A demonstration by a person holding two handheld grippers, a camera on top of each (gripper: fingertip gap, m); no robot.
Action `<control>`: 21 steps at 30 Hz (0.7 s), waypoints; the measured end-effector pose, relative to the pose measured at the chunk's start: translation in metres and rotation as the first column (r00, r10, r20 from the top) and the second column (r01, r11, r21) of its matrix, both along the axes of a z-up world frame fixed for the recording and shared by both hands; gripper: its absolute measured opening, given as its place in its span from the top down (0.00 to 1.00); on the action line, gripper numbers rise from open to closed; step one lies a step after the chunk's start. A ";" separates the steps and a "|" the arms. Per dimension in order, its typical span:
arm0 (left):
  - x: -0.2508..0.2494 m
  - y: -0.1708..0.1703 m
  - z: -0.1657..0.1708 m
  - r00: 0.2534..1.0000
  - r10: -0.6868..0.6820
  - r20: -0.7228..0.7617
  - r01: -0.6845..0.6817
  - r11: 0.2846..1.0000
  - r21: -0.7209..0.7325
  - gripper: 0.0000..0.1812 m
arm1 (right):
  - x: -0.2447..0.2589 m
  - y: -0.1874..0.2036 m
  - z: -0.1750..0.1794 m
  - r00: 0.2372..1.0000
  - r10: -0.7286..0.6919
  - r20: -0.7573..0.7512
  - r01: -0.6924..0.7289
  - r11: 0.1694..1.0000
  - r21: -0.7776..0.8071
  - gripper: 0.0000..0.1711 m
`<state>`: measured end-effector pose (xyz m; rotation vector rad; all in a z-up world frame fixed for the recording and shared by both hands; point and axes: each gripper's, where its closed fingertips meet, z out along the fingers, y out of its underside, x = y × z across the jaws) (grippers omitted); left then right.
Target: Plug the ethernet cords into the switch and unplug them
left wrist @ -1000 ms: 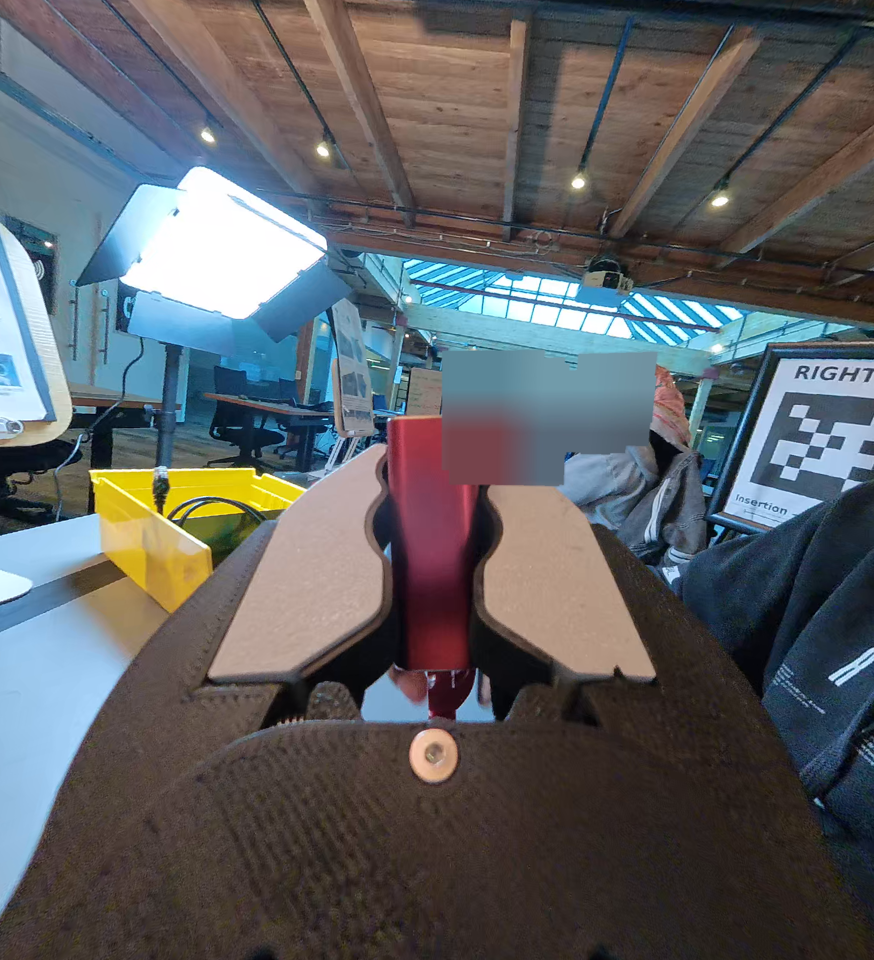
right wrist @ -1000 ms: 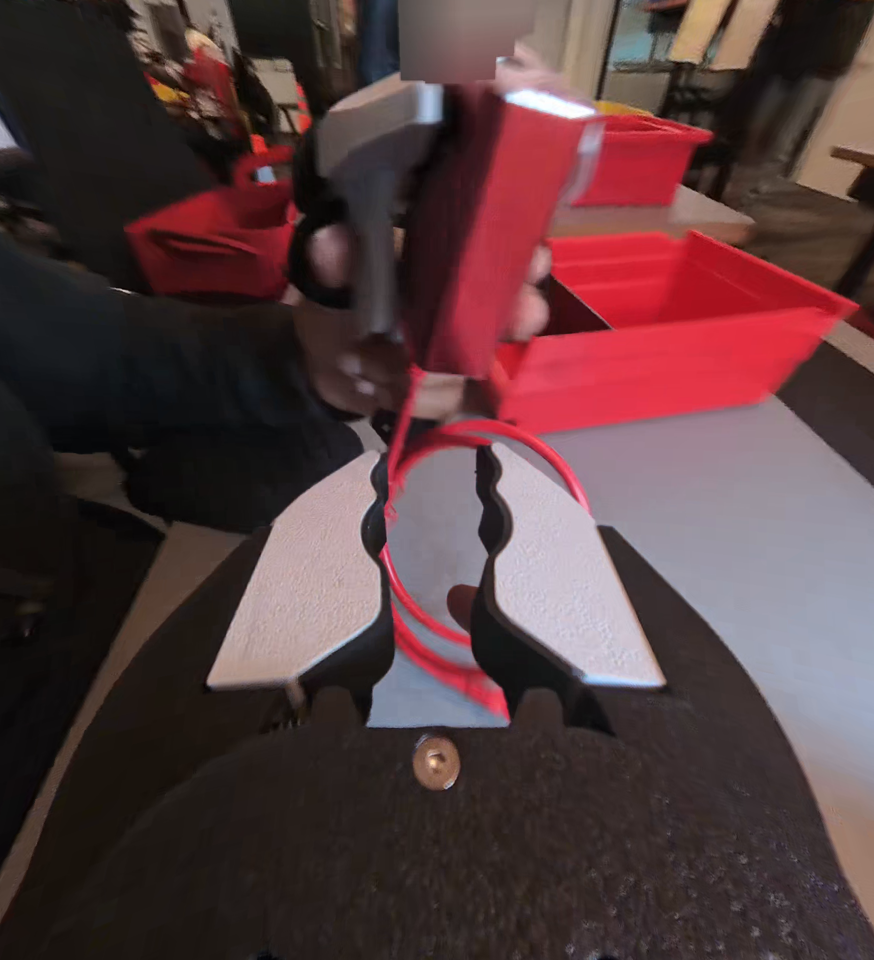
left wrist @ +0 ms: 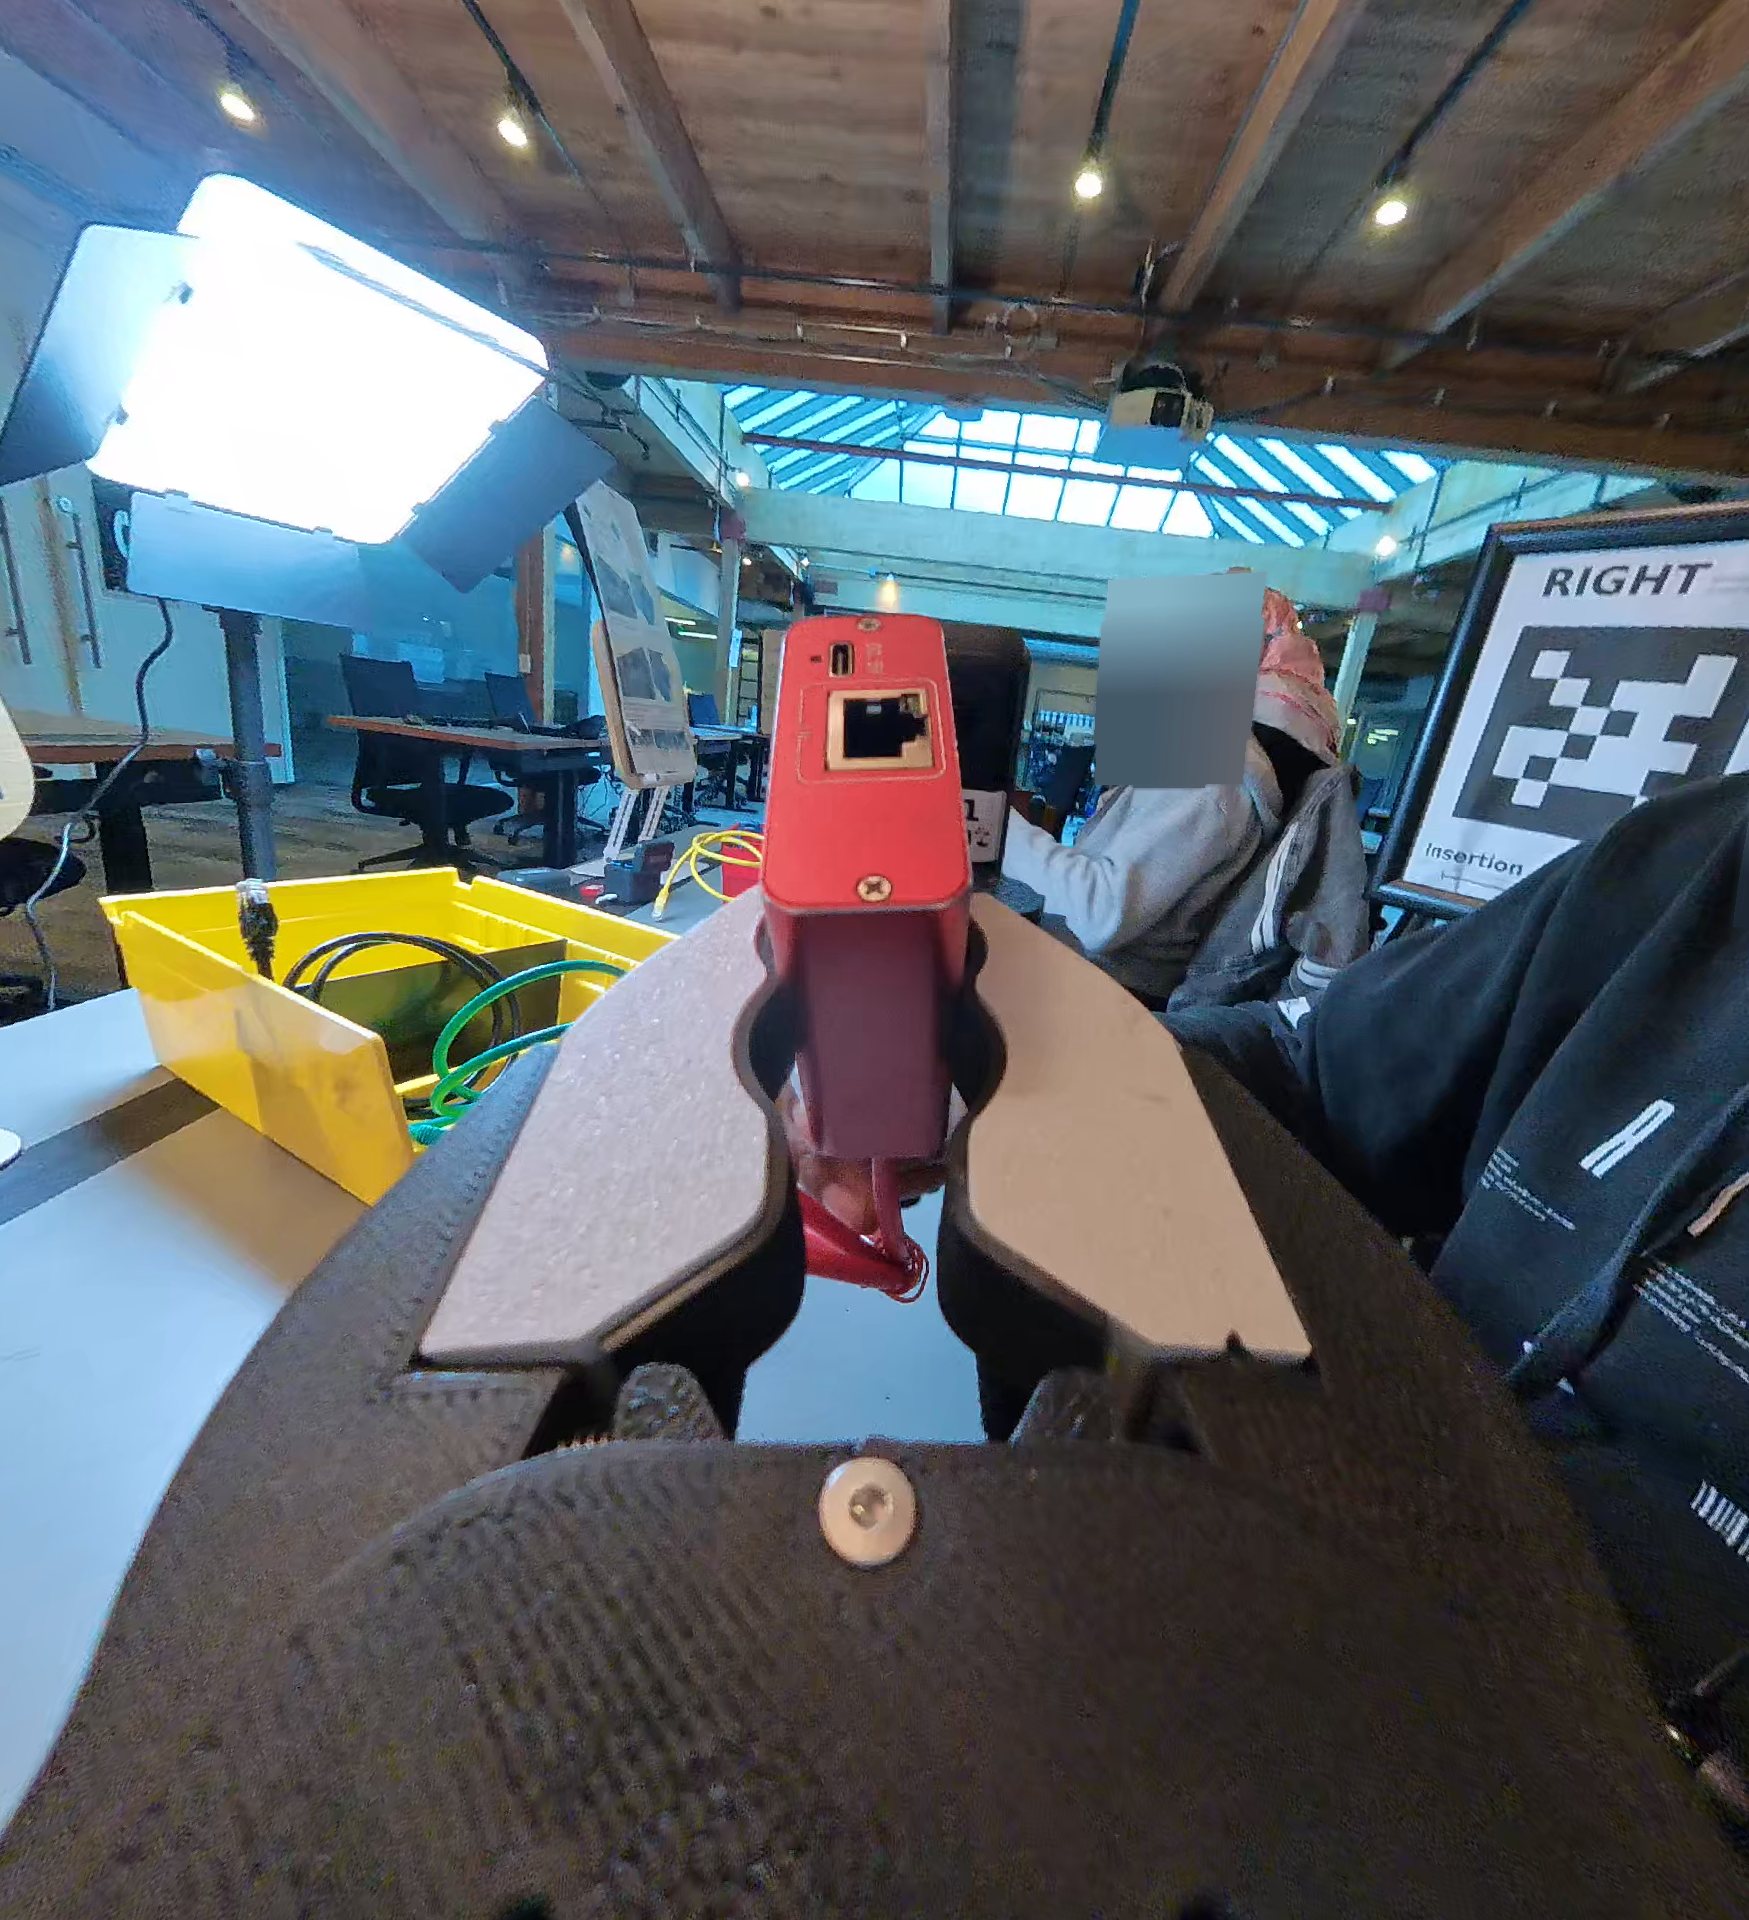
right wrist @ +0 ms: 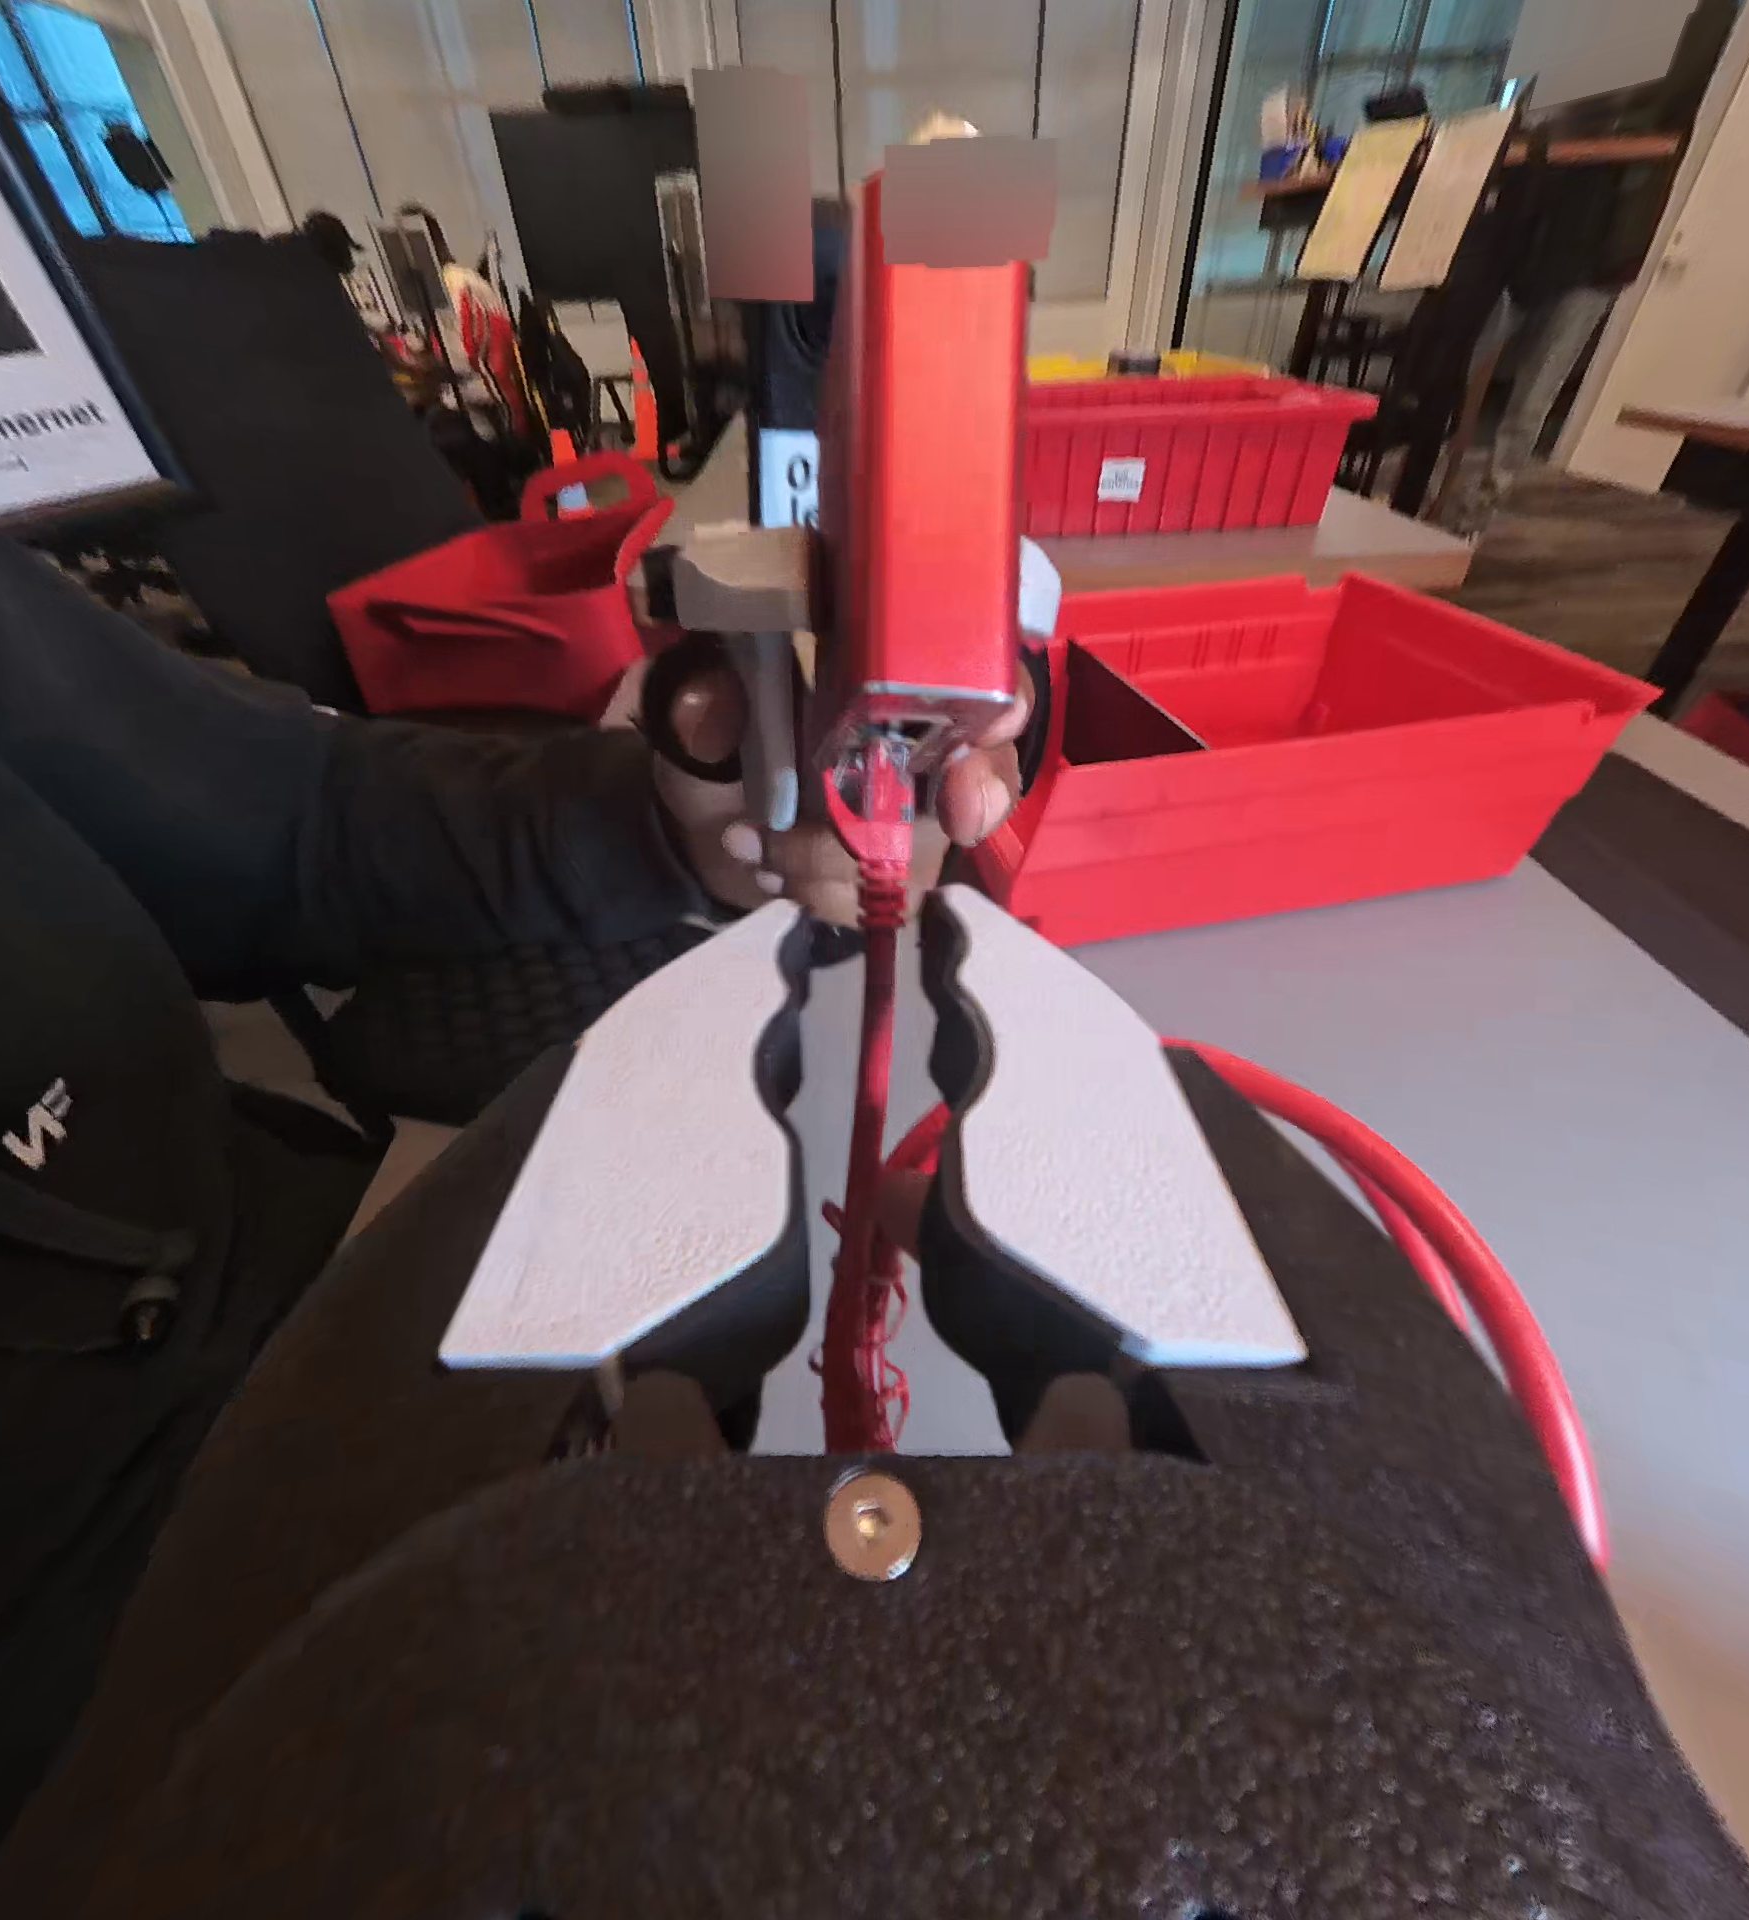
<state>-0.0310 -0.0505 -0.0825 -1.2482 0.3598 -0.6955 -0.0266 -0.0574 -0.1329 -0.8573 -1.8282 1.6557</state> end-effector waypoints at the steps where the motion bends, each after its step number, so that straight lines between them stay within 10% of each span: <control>1: -0.001 0.001 -0.001 1.000 0.004 0.009 -0.004 1.000 -0.002 0.85 | 0.000 -0.003 0.003 1.000 0.009 -0.013 -0.009 1.000 -0.023 0.86; 21: 0.013 0.003 -0.002 0.999 0.021 -0.037 -0.019 0.999 0.041 0.85 | -0.002 -0.002 0.014 0.997 -0.071 -0.014 0.071 0.996 -0.052 0.92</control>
